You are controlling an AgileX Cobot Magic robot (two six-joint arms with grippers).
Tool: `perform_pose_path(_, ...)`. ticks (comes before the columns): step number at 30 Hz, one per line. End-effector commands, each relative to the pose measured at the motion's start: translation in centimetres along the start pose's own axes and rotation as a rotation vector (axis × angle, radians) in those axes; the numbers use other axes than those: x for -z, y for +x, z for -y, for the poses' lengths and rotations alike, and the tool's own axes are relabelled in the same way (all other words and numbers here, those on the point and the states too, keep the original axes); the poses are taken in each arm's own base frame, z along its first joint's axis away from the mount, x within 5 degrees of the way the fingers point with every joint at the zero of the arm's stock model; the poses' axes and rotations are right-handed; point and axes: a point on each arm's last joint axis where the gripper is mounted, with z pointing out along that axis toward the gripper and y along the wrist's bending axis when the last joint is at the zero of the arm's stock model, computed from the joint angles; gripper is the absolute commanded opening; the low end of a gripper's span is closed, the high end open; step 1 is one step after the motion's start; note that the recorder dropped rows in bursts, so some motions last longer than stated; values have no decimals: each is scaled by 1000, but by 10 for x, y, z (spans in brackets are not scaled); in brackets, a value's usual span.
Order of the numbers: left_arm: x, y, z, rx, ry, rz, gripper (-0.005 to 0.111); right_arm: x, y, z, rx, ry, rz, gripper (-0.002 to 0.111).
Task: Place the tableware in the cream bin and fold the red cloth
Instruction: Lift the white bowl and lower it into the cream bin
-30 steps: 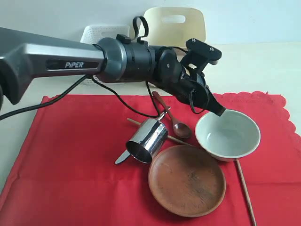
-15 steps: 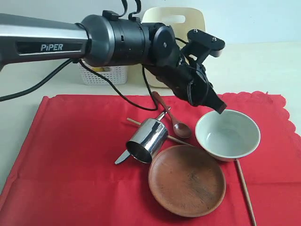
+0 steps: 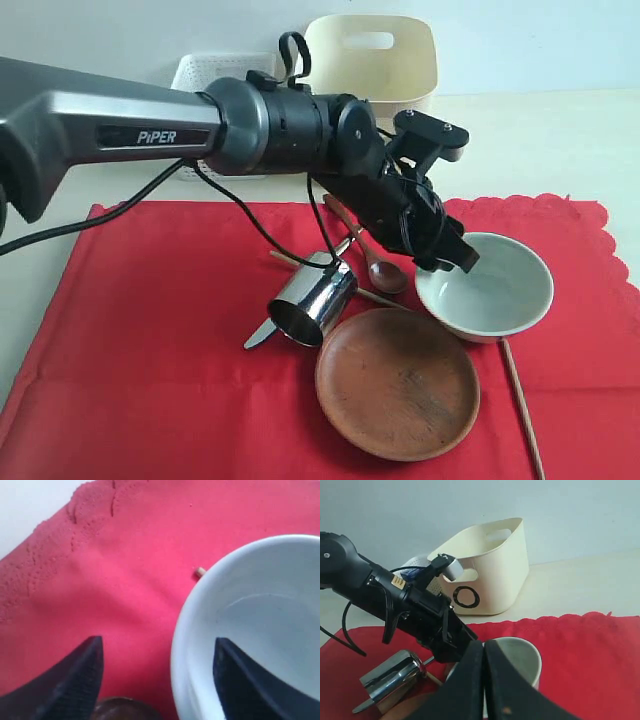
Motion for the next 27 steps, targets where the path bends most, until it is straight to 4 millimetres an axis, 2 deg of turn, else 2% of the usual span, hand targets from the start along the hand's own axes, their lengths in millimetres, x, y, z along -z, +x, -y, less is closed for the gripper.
perform_pose_path(1, -7, 2, 2, 3, 3, 2, 52, 0, 1, 0, 9, 0, 10, 0)
perform_pose_path(9, -7, 2, 2, 3, 0, 7, 0, 0, 1, 0, 9, 0, 10, 0)
perform_pose_path(13, 1, -4, 4, -3, 0, 28, 0, 0, 1, 0, 9, 0, 10, 0)
perform_pose_path(16, 16, -13, 5, -6, -2, 62, 0, 0, 1, 0, 9, 0, 10, 0)
perform_pose_path(20, 45, -28, 9, -15, -4, 125, 0, 0, 1, 0, 9, 0, 10, 0)
perform_pose_path(22, 66, -38, 9, -23, -14, 179, 0, 0, 1, 0, 9, 0, 10, 0)
perform_pose_path(27, 113, -60, -5, -13, -77, 350, 0, 0, 1, 0, 9, 0, 10, 0)
